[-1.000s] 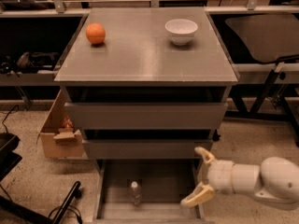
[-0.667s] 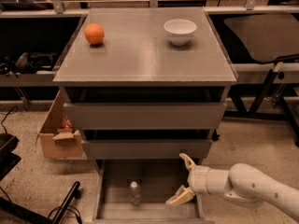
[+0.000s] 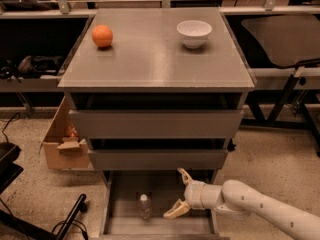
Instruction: Pick water bottle from bottom drawer and place on counter
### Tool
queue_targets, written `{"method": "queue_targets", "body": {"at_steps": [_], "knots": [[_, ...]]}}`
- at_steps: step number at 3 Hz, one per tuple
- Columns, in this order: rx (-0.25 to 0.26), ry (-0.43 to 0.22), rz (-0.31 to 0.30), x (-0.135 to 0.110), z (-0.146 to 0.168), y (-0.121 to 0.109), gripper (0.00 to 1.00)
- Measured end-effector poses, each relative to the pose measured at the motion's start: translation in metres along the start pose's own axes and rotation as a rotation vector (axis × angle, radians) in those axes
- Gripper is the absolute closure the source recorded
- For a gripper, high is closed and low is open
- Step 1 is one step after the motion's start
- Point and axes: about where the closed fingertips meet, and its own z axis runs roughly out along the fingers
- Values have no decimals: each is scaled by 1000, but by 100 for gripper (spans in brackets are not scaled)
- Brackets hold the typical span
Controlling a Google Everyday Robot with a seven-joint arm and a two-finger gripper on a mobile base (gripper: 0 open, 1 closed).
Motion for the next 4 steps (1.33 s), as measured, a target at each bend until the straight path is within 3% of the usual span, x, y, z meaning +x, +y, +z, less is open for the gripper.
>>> {"method": "queue_targets", "body": {"at_steps": [1,2,3,4], "knots": [[-55,-15,81,8,15,3,0],[-60,-22,84,8,16,7,0],[-90,-103,8,12,40,9,0],[-141,-223,-55,37,82,17,0]]}}
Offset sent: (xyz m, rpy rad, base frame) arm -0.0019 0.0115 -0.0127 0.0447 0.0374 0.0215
